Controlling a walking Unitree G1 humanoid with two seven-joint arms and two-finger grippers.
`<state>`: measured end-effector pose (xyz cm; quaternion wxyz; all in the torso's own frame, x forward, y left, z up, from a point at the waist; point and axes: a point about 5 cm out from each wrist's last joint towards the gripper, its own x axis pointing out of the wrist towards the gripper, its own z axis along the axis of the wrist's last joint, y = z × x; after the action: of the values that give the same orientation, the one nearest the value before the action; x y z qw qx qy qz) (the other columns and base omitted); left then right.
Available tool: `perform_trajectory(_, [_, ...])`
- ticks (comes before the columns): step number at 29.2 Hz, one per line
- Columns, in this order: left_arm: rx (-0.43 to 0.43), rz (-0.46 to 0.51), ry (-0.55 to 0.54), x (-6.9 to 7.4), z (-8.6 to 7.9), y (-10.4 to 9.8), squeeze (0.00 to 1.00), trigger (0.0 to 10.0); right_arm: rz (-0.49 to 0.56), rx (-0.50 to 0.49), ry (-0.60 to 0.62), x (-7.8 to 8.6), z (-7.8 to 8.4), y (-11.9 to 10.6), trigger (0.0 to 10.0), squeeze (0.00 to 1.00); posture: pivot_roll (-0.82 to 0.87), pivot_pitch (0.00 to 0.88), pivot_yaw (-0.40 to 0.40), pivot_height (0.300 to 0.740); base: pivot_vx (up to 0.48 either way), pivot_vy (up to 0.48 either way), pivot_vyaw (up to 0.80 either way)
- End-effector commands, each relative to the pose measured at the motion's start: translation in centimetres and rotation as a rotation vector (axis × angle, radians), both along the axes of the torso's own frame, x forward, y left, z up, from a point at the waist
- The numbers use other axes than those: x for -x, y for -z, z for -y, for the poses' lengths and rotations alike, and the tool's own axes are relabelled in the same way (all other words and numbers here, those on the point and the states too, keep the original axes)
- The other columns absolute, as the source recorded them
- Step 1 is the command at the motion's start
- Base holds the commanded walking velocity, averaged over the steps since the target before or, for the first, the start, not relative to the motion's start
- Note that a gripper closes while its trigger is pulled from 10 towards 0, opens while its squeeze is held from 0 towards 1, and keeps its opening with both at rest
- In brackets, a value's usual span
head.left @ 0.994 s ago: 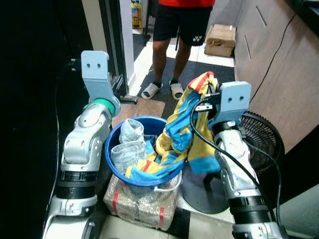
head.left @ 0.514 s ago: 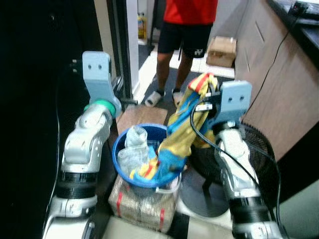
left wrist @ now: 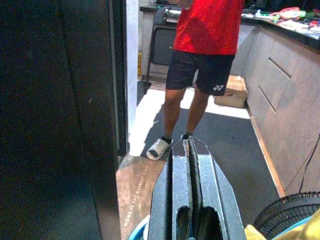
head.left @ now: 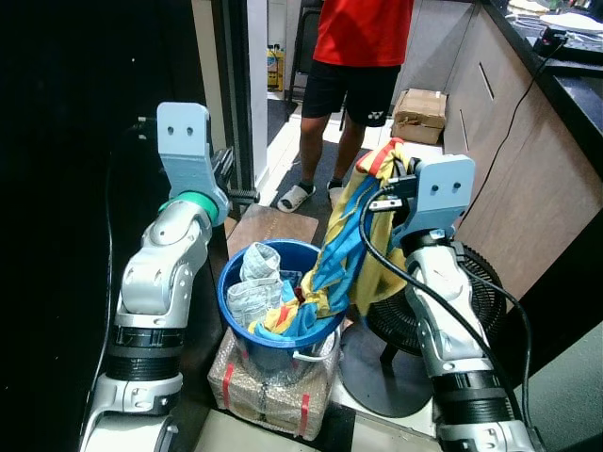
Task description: Clothes washing
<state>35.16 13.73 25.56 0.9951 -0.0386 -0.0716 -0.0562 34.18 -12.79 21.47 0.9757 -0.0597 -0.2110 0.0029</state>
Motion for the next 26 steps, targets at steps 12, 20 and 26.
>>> perform_trajectory(12, [-0.004, -0.031, 0.013, 0.7, 0.5, 1.1, 0.0, 10.0, -0.111, -0.034, 0.011, 1.1, -0.6, 4.2, 10.0, 0.0, 0.12, 0.0, 0.005, 0.74, 0.0, 0.0, 0.0])
perform_trajectory(20, [-0.005, -0.055, 0.063, 0.7, 1.9, 1.7, 0.0, 10.0, 0.332, 0.064, 0.026, 0.0, 0.1, -8.4, 10.0, 0.0, 0.09, 0.0, 0.027, 0.74, 0.0, 0.0, 0.0])
perform_trajectory(26, [-0.003, -0.055, 0.068, 0.7, 2.2, 1.7, 0.0, 10.0, 0.789, 0.119, 0.056, 2.8, 1.1, -21.4, 10.0, 0.0, 0.09, 0.0, 0.022, 0.74, 0.0, 0.0, 0.0])
